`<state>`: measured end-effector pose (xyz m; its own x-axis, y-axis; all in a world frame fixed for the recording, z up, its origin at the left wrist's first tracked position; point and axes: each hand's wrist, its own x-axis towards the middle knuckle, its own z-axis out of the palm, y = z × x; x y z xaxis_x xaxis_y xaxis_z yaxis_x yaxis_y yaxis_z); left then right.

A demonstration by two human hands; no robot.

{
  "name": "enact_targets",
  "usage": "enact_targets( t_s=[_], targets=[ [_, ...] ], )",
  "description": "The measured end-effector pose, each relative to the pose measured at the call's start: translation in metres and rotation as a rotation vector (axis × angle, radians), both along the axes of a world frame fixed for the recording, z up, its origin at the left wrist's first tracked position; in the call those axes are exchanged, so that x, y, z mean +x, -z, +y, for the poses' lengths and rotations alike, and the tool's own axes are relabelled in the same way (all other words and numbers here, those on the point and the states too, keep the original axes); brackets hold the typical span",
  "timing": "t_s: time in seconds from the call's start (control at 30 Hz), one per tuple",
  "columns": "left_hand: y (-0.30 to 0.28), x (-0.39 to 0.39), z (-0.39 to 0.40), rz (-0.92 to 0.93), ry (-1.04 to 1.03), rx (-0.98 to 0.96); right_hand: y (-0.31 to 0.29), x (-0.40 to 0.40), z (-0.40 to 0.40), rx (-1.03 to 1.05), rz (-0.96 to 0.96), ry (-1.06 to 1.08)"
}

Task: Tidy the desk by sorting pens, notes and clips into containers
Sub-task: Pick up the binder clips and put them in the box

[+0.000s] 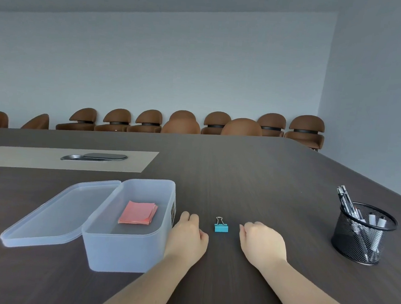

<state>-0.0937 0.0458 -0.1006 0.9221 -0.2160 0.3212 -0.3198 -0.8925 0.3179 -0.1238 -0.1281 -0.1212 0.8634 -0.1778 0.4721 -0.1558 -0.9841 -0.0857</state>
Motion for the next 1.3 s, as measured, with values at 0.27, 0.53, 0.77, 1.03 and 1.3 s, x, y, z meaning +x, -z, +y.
enact_targets(
  t_s=[0.27,0.53,0.77,1.03,1.3],
  targets=[
    [-0.002,-0.005,0.004,-0.001,0.062,-0.028,-0.007,-0.002,0.007,0.011,-0.038,-0.023],
    [-0.002,-0.007,0.006,-0.03,0.122,-0.049,-0.011,-0.004,0.009,0.006,-0.01,-0.013],
    [-0.002,-0.006,0.007,-0.023,0.12,-0.089,-0.006,-0.004,0.007,-0.079,0.016,0.01],
    [0.0,-0.005,0.007,-0.046,0.119,-0.08,-0.02,-0.002,0.027,-0.01,0.064,-0.03],
    [0.007,0.001,0.008,-0.086,0.153,-0.138,-0.042,0.026,0.052,0.367,0.265,0.017]
  ],
)
